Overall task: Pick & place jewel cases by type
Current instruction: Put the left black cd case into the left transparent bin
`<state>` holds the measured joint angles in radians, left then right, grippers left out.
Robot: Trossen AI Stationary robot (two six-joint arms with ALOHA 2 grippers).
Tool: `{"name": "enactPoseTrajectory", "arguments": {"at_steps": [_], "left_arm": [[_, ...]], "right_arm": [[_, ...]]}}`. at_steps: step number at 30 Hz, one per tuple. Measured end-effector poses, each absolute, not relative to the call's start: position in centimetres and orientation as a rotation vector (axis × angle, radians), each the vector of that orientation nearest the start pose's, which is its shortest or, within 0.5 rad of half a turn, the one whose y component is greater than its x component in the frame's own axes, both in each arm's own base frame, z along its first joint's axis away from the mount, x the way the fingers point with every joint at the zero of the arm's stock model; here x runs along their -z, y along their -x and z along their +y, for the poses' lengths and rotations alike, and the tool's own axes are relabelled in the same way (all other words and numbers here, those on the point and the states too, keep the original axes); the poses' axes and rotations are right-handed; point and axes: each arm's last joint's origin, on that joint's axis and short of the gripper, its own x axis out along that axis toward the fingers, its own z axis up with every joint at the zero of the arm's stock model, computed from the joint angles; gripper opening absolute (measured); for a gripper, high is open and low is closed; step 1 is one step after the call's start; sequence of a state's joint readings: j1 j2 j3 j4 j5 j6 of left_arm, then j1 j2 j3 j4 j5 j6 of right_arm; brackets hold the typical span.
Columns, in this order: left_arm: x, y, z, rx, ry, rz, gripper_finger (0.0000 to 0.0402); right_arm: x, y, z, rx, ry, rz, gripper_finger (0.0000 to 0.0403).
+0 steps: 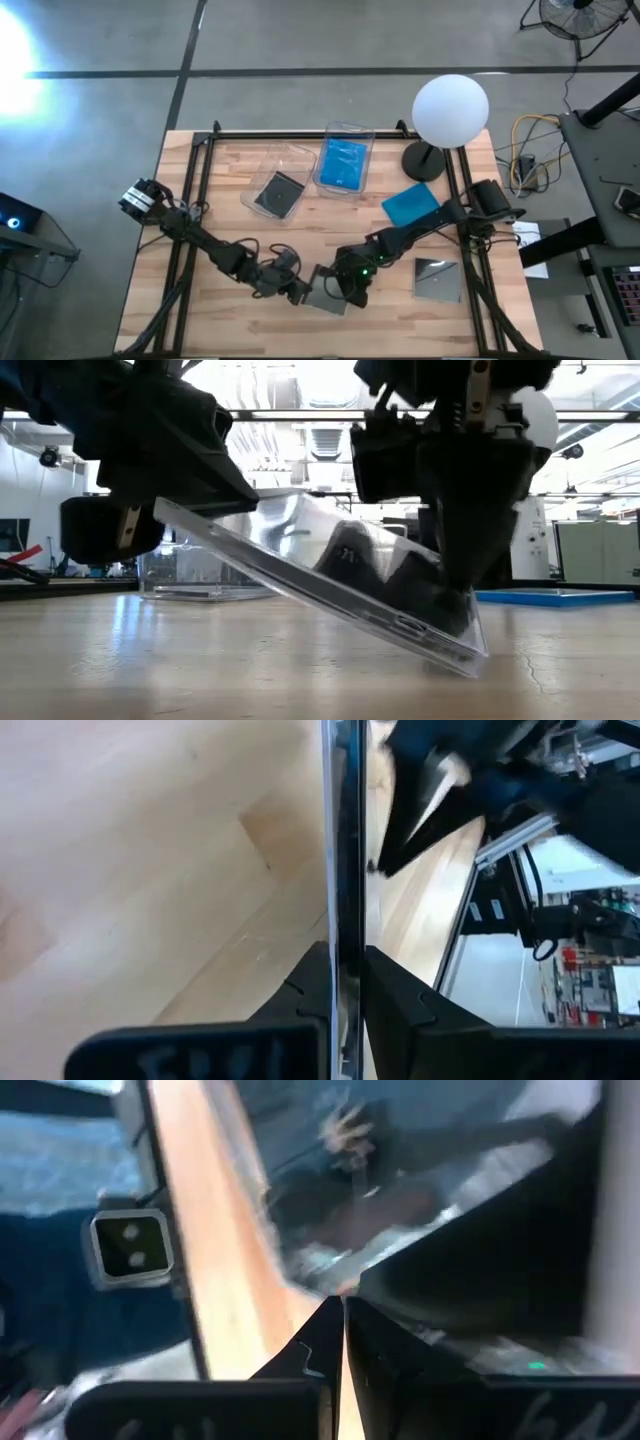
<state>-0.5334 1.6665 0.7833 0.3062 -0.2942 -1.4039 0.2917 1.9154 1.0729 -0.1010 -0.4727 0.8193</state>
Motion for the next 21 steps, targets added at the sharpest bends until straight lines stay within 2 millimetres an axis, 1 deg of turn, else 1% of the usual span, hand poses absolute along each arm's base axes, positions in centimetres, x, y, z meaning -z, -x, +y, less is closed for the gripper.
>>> {"name": "enactPoseTrajectory", "arguments": {"at_steps": [3,7,10,13,15,17,19,21], "left_arm": [[-16.4,-28.3,-16.1,-0.198,1.15,0.571,0.0008],[-16.8,-27.7,-16.1,-0.253,1.15,0.548,0.0007],[-17.3,-26.9,-16.0,-0.336,1.157,0.506,0.0007],[-18.4,-25.8,-16.1,-0.414,1.193,0.407,0.0007],[-19.5,-25.0,-16.2,-0.457,1.243,0.292,0.0007],[-20.9,-24.1,-16.3,-0.495,1.306,0.134,0.0006],[-22.1,-23.0,-16.3,-0.544,1.332,-0.059,0.0006],[-23.1,-22.0,-16.1,-0.599,1.334,-0.252,0.0006]], "right_arm": [[-14.8,-34.4,11.6,-0.212,-0.77,1.196,0.0013],[-16.6,-32.6,11.1,-0.167,-0.751,1.175,0.0013],[-18.3,-30.7,10.4,-0.085,-0.766,1.093,0.0013],[-19.8,-28.3,9.6,0.051,-0.811,0.984,0.0013],[-20.8,-26.6,9.3,0.121,-0.86,0.906,0.0013],[-21.6,-25.2,8.9,0.184,-0.912,0.821,0.0013],[-22.0,-24.0,8.6,0.24,-0.953,0.752,0.0013],[-22.4,-23.3,8.4,0.277,-0.979,0.698,0.0013]]}}
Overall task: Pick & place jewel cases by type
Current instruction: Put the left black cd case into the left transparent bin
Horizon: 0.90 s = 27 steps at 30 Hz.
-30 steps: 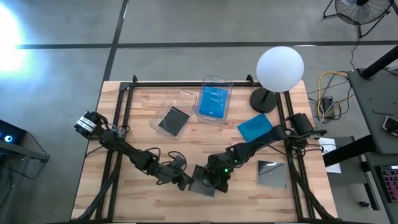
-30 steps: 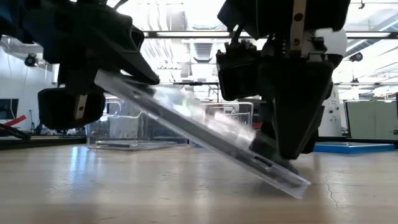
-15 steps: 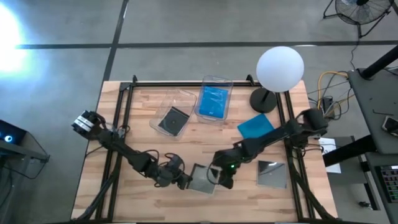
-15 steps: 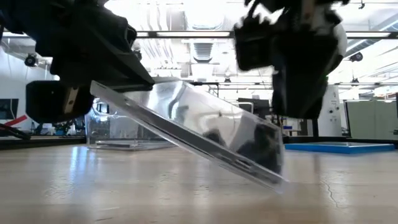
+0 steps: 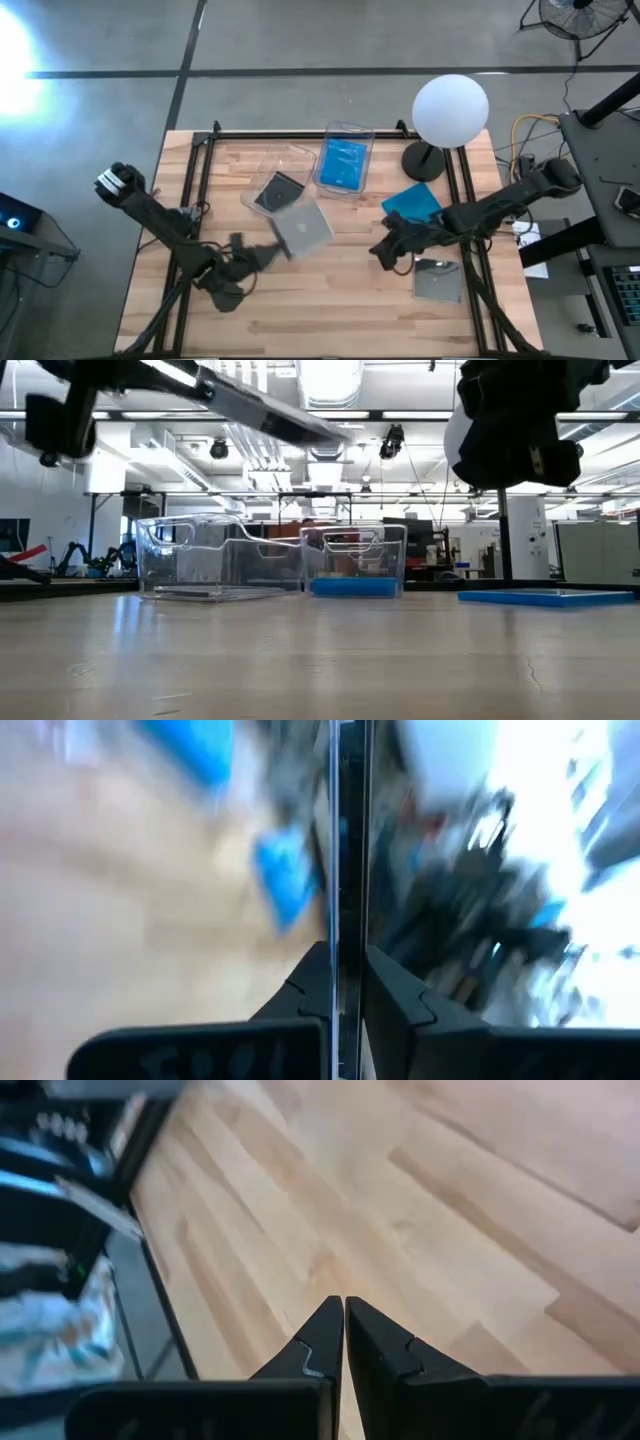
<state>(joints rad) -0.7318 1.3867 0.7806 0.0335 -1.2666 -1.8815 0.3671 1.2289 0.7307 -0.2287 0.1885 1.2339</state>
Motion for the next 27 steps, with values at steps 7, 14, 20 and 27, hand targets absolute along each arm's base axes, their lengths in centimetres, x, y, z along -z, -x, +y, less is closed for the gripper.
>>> {"name": "enactPoseTrajectory", "arguments": {"at_steps": [7,14,20,27], "left_arm": [[-24.5,-22.0,-11.5,-0.792,1.294,-0.593,0.0006],[-23.9,-22.7,-5.2,-0.95,1.48,-0.652,0.0006],[-23.0,-22.6,-4.3,-0.968,1.543,-0.653,0.0009],[-22.8,-22.2,-3.0,-1.041,1.513,-0.605,0.0009]], "right_arm": [[-22.6,-23.3,8.2,0.313,-1.002,0.655,0.0013],[-21.7,-24.2,8.6,0.356,-1.029,0.682,0.0013],[-21.4,-24.3,8.6,0.375,-1.04,0.695,0.0013],[-21.4,-24.3,8.6,0.373,-1.033,0.695,0.0013]]}}
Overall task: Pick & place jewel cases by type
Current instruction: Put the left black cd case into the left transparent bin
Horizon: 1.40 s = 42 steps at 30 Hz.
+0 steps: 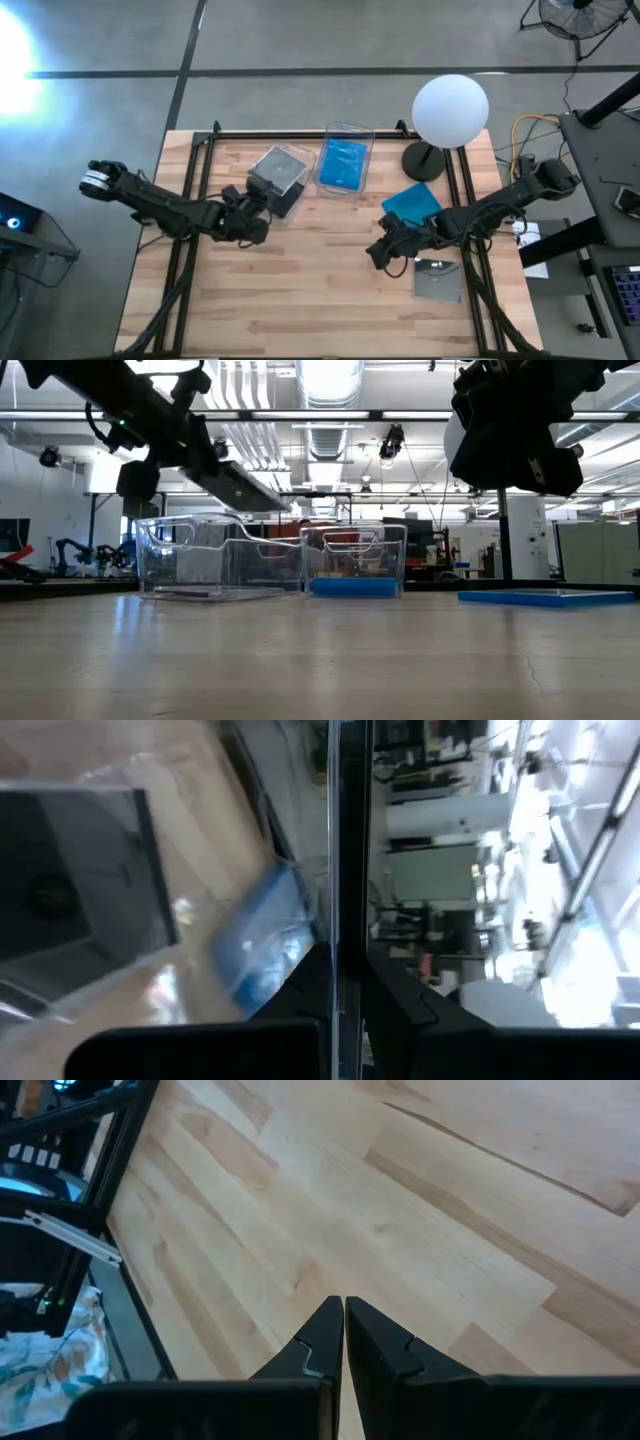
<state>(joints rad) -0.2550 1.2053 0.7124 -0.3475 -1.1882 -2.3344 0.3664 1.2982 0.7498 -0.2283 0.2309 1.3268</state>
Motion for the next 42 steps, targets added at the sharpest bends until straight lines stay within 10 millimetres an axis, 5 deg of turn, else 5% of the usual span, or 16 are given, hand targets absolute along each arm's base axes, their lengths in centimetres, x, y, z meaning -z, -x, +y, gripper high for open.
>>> {"name": "enactPoseTrajectory", "arguments": {"at_steps": [10,19,34,42], "left_arm": [[-25.0,-19.3,-2.4,-1.132,1.423,-0.422,0.0009],[-23.6,-22.2,-2.6,-1.103,1.518,-0.453,0.0009],[-22.3,-22.1,-1.4,-1.22,1.477,-0.298,0.001],[-22.2,-22.3,-1.3,-1.222,1.47,-0.284,0.0071]], "right_arm": [[-21.4,-24.3,8.5,0.366,-1.012,0.698,0.0013],[-21.4,-24.7,7.4,0.401,-1.029,0.673,0.0013],[-21.7,-24.8,7.4,0.389,-1.045,0.652,0.0013],[-21.7,-24.9,7.4,0.388,-1.042,0.648,0.0013]]}}
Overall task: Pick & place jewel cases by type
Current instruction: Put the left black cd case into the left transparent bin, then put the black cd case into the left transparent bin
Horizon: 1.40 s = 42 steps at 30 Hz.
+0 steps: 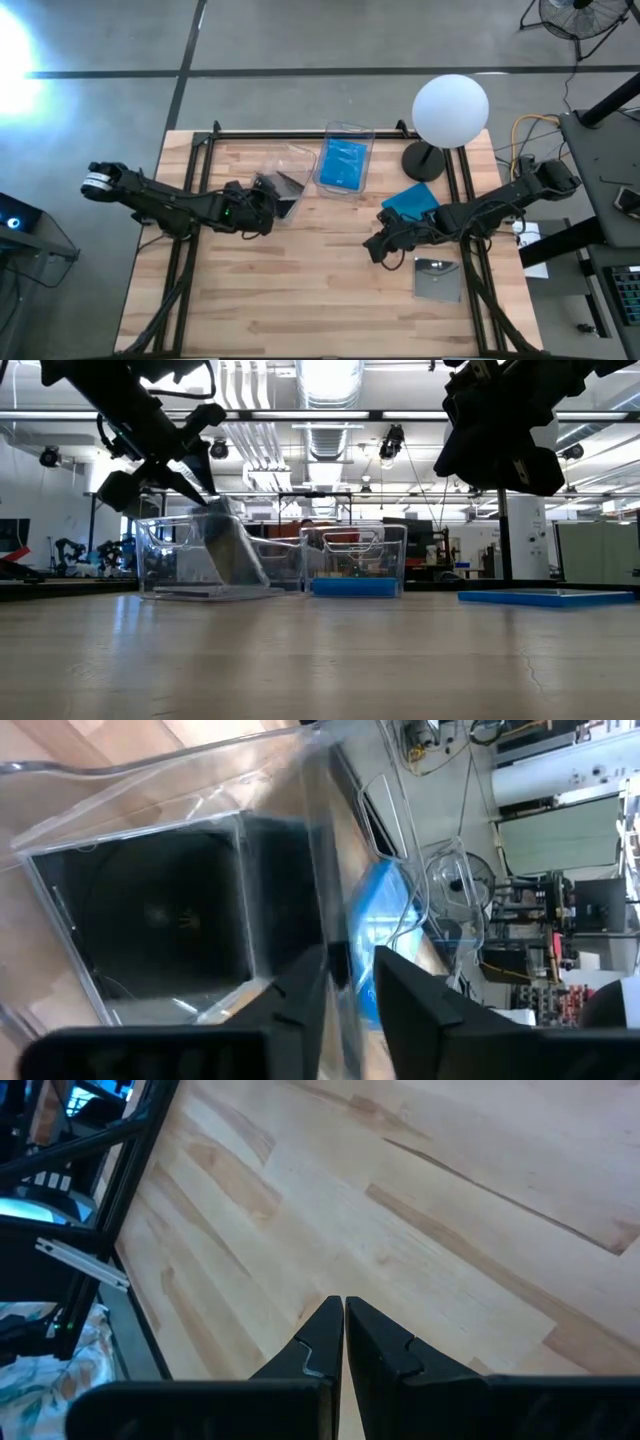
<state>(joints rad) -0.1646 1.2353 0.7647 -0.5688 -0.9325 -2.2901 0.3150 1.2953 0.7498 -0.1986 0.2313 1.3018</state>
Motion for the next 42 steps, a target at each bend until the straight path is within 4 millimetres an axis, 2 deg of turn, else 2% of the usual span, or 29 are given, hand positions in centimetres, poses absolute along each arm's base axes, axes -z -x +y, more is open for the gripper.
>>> {"name": "enactPoseTrajectory", "arguments": {"at_steps": [4,9,12,16,19,23,30,34,38,42], "left_arm": [[-22.1,-22.2,-1.4,-1.223,1.482,-0.236,0.0109],[-22.5,-22.4,-2.5,-1.164,1.543,-0.043,0.0131],[-24.4,-22.9,-4.1,-1.045,1.452,0.036,0.0132],[-28.7,-24.1,-6.8,-0.777,1.183,0.085,0.0133],[-31.4,-25.0,-8.4,-0.548,0.981,0.174,0.0133],[-33.1,-25.7,-9.3,-0.383,0.875,0.243,0.0133],[-32.8,-26.0,-9.7,-0.354,0.8,0.29,0.0133],[-32.3,-26.0,-9.7,-0.366,0.768,0.317,0.0133],[-32.1,-26.0,-9.7,-0.365,0.747,0.325,0.0133],[-32.0,-26.0,-9.8,-0.353,0.739,0.339,0.0133]], "right_arm": [[-21.7,-24.9,7.4,0.39,-1.038,0.646,0.0013],[-21.7,-24.8,7.4,0.385,-1.031,0.652,0.0013],[-21.7,-24.7,7.5,0.348,-1.025,0.684,0.0013],[-21.7,-23.9,7.5,0.346,-1.039,0.771,0.0013],[-21.0,-22.8,7.7,0.393,-1.035,0.921,0.0013],[-20.5,-20.7,8.7,0.495,-0.965,1.164,0.0013],[-21.1,-17.4,11.1,0.666,-0.803,1.454,0.0013],[-20.0,-16.8,13.0,0.657,-0.763,1.564,0.0013],[-18.6,-15.5,14.5,0.709,-0.637,1.758,0.0013],[-18.6,-14.3,16.0,0.654,-0.527,1.966,0.0013]]}}
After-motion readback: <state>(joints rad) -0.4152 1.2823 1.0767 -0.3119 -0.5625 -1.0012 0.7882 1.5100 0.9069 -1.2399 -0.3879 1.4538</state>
